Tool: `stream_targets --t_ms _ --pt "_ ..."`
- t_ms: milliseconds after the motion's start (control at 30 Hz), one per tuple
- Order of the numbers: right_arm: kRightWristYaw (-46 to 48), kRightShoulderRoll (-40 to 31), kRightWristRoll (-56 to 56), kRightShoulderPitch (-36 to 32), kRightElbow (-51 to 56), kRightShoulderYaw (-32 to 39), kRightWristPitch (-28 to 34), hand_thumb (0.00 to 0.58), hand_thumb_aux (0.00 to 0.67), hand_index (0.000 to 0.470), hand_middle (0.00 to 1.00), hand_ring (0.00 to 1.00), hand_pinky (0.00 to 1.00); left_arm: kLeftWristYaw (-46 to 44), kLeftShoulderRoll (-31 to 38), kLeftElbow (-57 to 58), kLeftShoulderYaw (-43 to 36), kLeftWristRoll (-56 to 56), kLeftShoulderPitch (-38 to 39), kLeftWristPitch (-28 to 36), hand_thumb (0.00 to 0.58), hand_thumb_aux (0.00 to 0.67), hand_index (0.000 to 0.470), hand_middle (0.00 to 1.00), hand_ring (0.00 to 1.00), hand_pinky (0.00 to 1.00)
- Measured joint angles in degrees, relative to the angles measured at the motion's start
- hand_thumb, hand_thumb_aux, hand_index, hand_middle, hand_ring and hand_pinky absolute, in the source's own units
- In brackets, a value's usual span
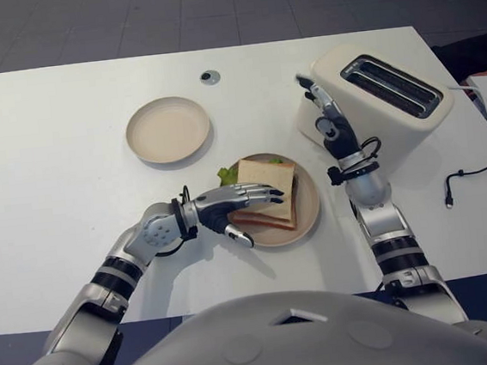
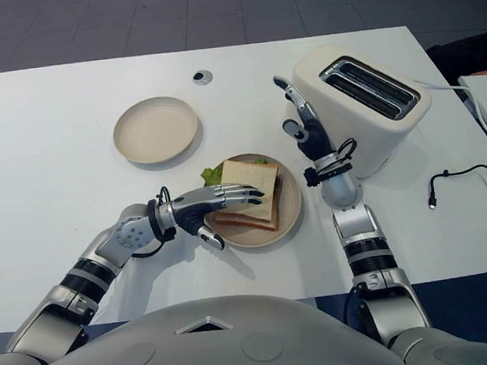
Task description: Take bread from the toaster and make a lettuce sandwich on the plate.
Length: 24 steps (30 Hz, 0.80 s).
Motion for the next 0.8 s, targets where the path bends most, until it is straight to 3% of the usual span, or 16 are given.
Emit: stream_targets --t_ms 133,167,200,233,400,533,700,800 --pt "6.8 -1.2 6.5 2.2 -5.1 2.1 -2.0 0.000 0.000 0.000 0.08 0.08 0.08 4.2 0.1 0.2 0.9 2.2 -0.3 0.0 0.000 0.000 0.000 0.00 0.00 0.00" --pt "10.7 -2.2 9.9 3.6 -6.9 3.9 -2.3 0.432 0.331 0.232 0.38 0.38 0.38 5.6 0.1 0.6 2.1 2.2 -0.1 0.1 0.578 0.631 0.442 0.11 0.11 0.11" --pt "13.8 -3.1 12.7 4.6 -8.1 5.2 -2.1 0.580 0.670 0.470 0.79 0.79 0.79 6.4 0.1 0.5 3.2 1.8 -0.1 0.0 0.580 0.670 0.470 0.50 0.50 0.50" --pt "17.4 -4.3 15.5 5.8 -9.6 6.2 -2.0 0.580 0.670 0.470 1.00 1.00 1.00 6.7 0.1 0.1 4.1 -0.6 0.1 -0.5 0.580 0.670 0.470 1.00 1.00 1.00" --pt "36.4 -17.7 28.2 12.9 -15.8 7.2 1.5 0.580 0.670 0.470 1.00 1.00 1.00 0.8 1.9 -9.8 4.1 -23.5 2.1 -4.2 0.580 0.670 0.470 1.00 1.00 1.00" --pt "46.5 -27.7 26.8 19.6 -16.1 7.1 2.5 0.580 0.670 0.470 1.00 1.00 1.00 -12.4 8.5 -15.8 -1.5 -37.5 6.7 -1.6 0.580 0.670 0.470 1.00 1.00 1.00" --pt "48.9 -29.2 17.3 21.5 -13.1 10.1 3.5 0.580 0.670 0.470 1.00 1.00 1.00 -23.9 12.6 -11.9 -5.7 -33.3 10.1 2.2 0.580 0.670 0.470 1.00 1.00 1.00" --pt "47.3 -26.6 11.2 19.5 -9.9 12.8 3.9 0.580 0.670 0.470 1.00 1.00 1.00 -23.3 11.0 -5.9 -5.8 -25.6 9.7 3.3 0.580 0.670 0.470 1.00 1.00 1.00"
